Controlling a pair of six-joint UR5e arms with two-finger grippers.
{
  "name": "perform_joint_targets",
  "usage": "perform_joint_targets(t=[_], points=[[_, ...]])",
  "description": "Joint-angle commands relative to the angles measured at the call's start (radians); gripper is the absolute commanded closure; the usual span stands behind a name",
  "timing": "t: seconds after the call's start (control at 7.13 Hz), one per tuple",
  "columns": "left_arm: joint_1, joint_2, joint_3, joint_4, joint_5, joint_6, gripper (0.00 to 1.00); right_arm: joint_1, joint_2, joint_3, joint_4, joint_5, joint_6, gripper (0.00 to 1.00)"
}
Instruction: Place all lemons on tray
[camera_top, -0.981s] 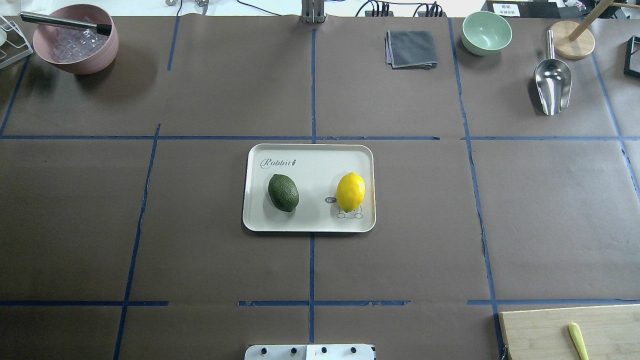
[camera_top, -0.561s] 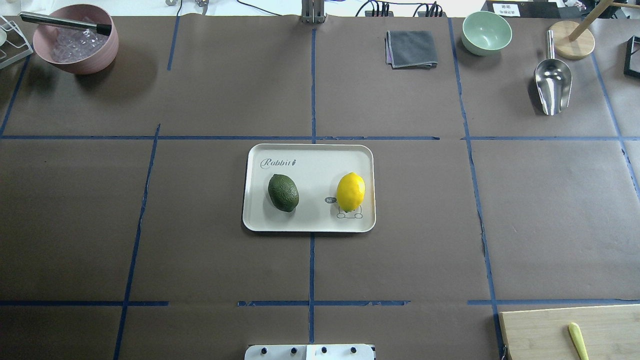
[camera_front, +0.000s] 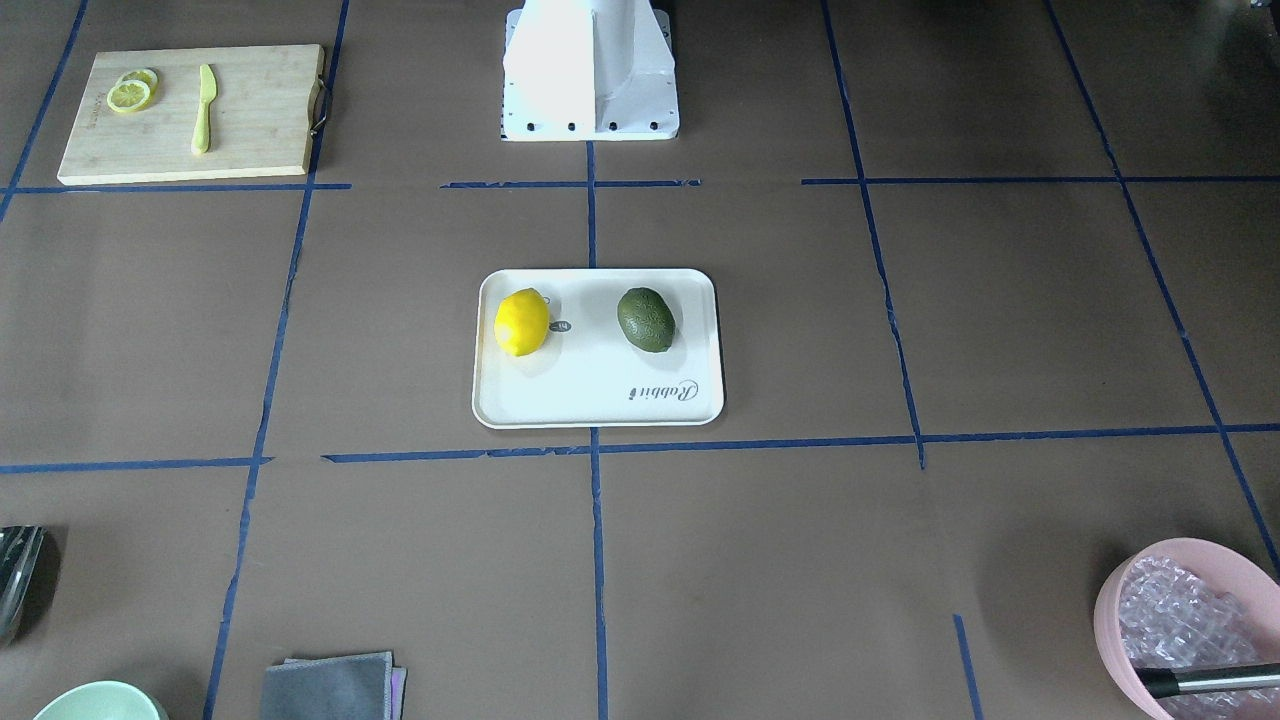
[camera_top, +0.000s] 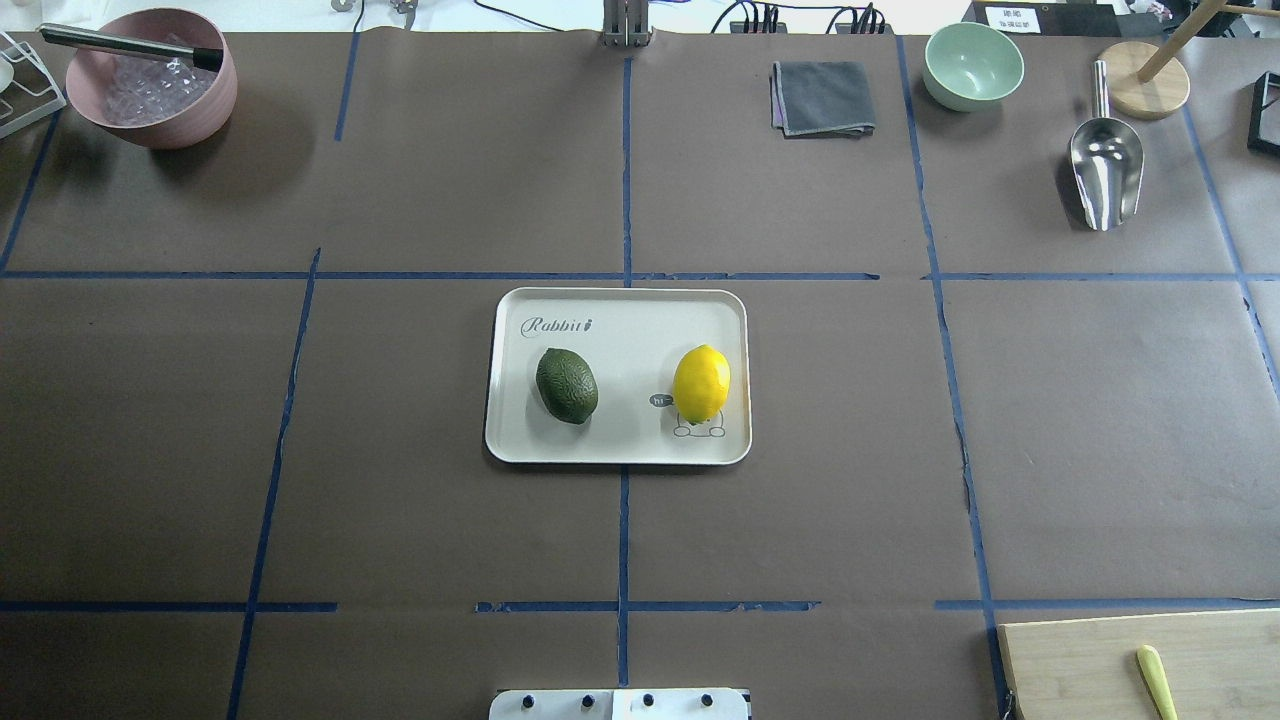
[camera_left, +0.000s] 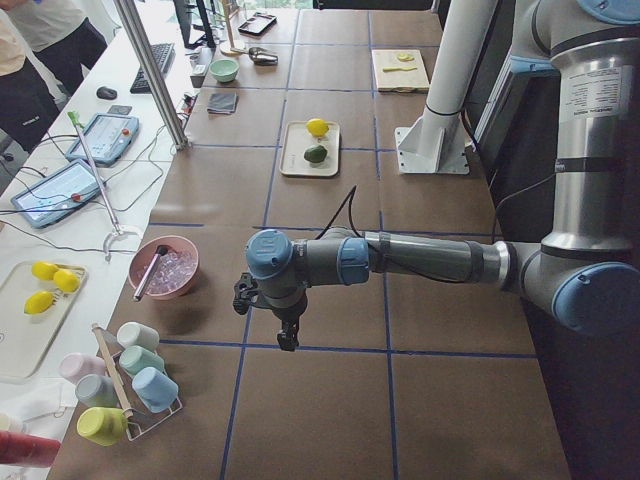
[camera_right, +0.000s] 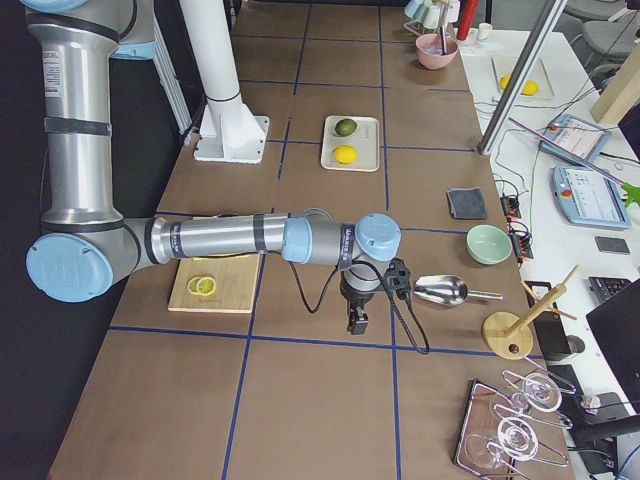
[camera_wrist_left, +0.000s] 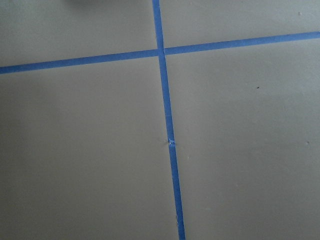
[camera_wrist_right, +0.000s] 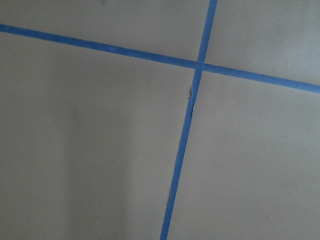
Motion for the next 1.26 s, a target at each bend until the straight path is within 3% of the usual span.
perform_joint_targets(t=[0.0,1.12], points=[[0.000,-0.002,-0.011,0.007,-0.005,0.002,0.00,0.000,0.000,0.005,-0.001,0.001,0.001,0.00],[-0.002,0.003,-0.041,0.012,0.001,0.002,0.00,0.000,0.001,-0.002,0.001,0.013,0.001,0.00]])
